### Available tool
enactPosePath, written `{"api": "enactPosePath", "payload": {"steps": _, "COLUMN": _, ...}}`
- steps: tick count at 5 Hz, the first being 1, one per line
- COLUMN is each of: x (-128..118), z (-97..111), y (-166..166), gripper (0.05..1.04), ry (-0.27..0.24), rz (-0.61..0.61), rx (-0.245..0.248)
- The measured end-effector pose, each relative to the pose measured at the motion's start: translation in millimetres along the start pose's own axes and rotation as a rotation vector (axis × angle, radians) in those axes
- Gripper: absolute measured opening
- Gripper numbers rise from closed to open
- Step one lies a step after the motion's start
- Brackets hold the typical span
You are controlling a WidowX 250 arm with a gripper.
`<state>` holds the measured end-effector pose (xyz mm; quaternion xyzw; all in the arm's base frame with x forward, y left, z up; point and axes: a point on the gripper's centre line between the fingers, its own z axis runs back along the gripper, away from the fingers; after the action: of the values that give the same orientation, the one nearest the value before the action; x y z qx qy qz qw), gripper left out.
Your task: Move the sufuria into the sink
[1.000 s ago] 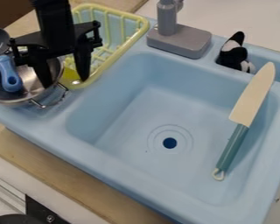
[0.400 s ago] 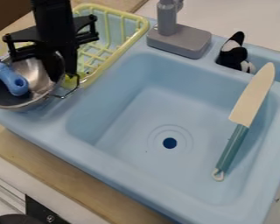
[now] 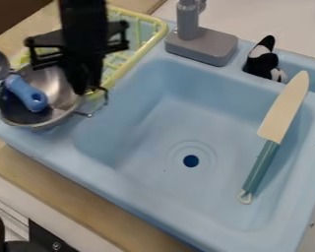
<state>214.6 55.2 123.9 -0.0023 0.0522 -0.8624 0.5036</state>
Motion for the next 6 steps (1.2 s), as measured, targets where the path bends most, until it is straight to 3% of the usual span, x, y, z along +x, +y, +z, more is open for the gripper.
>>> {"api": "enactPosePath", "payload": {"steps": 1, "x": 11, "z": 1, "y": 10, "gripper": 0.107, "ry": -0.008, "rz": -0.055, "rx": -0.008}}
{"api": "enactPosePath", "payload": {"steps": 2, "x": 27, "z": 3, "y": 23, "gripper": 0.107, "ry": -0.029, "rz": -0.110, "rx": 0.019}}
{"api": "enactPosePath", "payload": {"steps": 4, "x": 72, "z": -2, "y": 51, "gripper": 0.062, "ry": -0.033, "rz": -0.206, "rx": 0.025}}
{"api": "enactPosePath", "payload": {"steps": 6, "x": 88, "z": -16, "y": 72, "gripper": 0.058, "ry": 0.018, "rz": -0.294, "rx": -0.060}}
